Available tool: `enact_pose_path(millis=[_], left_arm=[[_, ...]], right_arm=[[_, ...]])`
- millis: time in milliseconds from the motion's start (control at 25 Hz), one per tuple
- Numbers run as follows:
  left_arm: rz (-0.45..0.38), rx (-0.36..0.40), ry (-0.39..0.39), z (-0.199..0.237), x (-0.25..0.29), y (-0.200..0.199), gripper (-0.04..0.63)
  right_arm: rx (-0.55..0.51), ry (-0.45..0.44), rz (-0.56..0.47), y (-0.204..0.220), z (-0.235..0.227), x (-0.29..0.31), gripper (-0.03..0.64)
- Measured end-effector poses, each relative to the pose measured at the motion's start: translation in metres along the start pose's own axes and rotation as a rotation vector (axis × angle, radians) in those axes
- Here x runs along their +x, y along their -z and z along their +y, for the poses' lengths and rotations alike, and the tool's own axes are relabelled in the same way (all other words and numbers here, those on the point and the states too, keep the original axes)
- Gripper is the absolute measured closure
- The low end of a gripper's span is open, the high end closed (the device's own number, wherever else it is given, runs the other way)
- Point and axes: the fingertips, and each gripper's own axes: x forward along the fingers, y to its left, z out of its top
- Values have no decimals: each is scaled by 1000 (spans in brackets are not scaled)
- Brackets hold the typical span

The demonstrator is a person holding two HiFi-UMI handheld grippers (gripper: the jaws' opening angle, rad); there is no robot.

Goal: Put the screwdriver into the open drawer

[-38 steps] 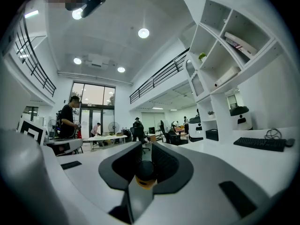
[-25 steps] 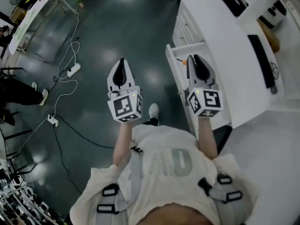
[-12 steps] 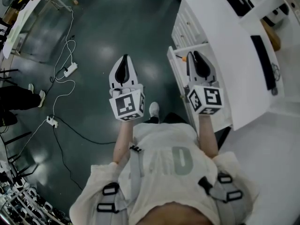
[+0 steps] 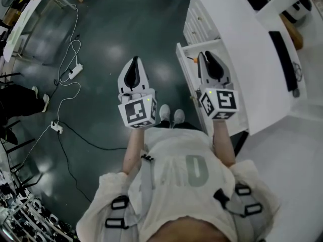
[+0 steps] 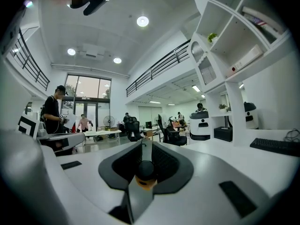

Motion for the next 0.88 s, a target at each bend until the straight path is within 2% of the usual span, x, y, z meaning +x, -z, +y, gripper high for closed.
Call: enact_pose_path(millis=[360, 640, 880], left_arm=[[-3, 5, 94, -41, 16, -5, 591], [5, 3, 177, -70, 36, -1, 591], [23, 4, 250, -99, 49, 6, 591]], right_arm=[[-27, 77, 30, 9, -38, -15, 551], [-119, 123, 123, 37, -64, -19, 551], [-128, 155, 196, 62, -83, -25, 551]])
